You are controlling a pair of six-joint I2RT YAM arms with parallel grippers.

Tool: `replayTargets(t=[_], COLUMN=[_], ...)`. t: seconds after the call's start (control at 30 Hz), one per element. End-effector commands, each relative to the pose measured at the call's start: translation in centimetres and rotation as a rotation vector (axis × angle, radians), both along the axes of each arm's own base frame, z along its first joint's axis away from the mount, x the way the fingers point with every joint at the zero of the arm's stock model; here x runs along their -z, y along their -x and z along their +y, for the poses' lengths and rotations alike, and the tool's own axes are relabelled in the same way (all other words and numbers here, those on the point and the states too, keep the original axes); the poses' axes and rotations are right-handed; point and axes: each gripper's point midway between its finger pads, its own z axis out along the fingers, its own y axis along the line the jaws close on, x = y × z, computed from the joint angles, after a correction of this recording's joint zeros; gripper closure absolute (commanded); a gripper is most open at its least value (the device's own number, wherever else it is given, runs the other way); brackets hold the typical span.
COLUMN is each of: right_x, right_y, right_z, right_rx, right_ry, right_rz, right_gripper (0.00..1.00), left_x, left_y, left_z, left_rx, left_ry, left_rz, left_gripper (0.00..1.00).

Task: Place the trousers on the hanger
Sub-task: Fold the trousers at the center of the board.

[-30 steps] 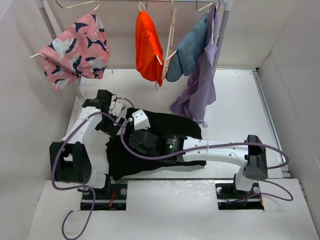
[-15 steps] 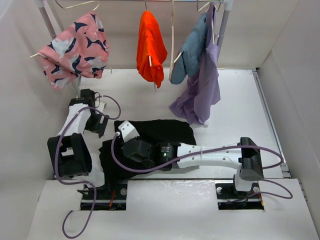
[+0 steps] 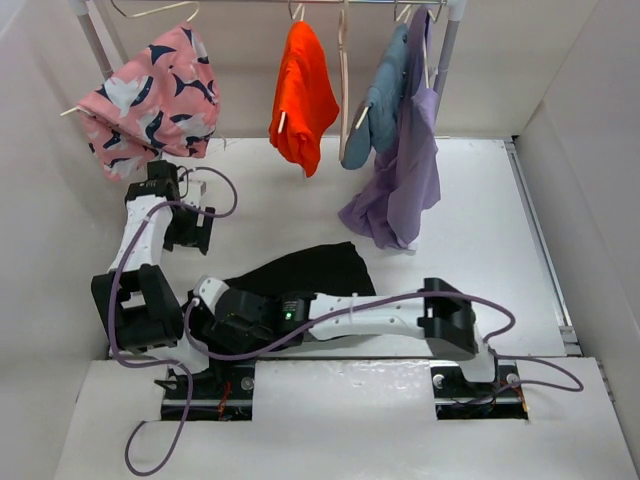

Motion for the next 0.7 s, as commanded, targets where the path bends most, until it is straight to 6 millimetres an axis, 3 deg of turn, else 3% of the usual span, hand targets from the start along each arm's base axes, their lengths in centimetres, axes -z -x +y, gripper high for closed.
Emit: replayTargets(t=[0.0,0.1,0.13,0.23,0.33,0.37,0.4,0.43,0.53,0.57,0.6,0.63,0.67], right_x=[3.8,4.1,2.4,-0.2,-1.2,-2.8,-3.2,-3.7,-5.0,-3.8,-4.5,-4.1,-3.1], right_y=[3.0,3.2,3.0,2.7,2.4,1.9,2.0,0.7,-0.8,-2.8,-3.8,-4.7,-7.2], right_z=[1.0,0.4,0.1,-1.2,-2.7,-3.6,-4.2,-5.1,-8.2,-9.8,-10.8,-11.6,-13.0], right_rx=[-0.139,-0.119,-0.099,-0.051,-0.009,0.024,0.034,0.074,0.149,0.217,0.269,0.305,0.387], right_ry=[0.082,0.086,0.047,-0.020,-0.040,-0.073,-0.083,-0.097,-0.155,-0.154,-0.198,-0.206,-0.204], right_rz=[0.103,0.127,0.125,0.147,0.169,0.178,0.190,0.200,0.265,0.281,0.306,0.325,0.340], right_gripper=[0.31,0.20,0.18,0.14,0.14,0.14,0.14,0.14,0.20,0.27,0.32,0.38,0.44], left_x=[-3.1,-3.5,-3.0,-2.0,-0.4,0.0,0.5,1.1,3.1,3.8,4.0,4.2,4.2], left_y=[0.3,0.8,1.7,3.6,5.5,6.1,6.6,7.3,9.3,10.3,10.4,10.5,10.7], left_z=[-1.8,-3.2,-4.5,-7.1,-9.0,-9.1,-9.0,-8.6,-6.7,-6.4,-6.0,-5.3,-5.0], left_rx=[0.046,0.116,0.189,0.292,0.380,0.409,0.424,0.419,0.431,0.436,0.433,0.428,0.426], left_ry=[0.087,0.121,0.121,0.157,0.149,0.131,0.115,0.099,0.000,-0.020,-0.042,-0.079,-0.094], left_rz=[-0.048,-0.034,0.011,0.066,0.134,0.150,0.173,0.199,0.278,0.317,0.314,0.321,0.324], left_gripper=[0.21,0.21,0.21,0.21,0.21,0.22,0.24,0.25,0.28,0.28,0.28,0.28,0.28])
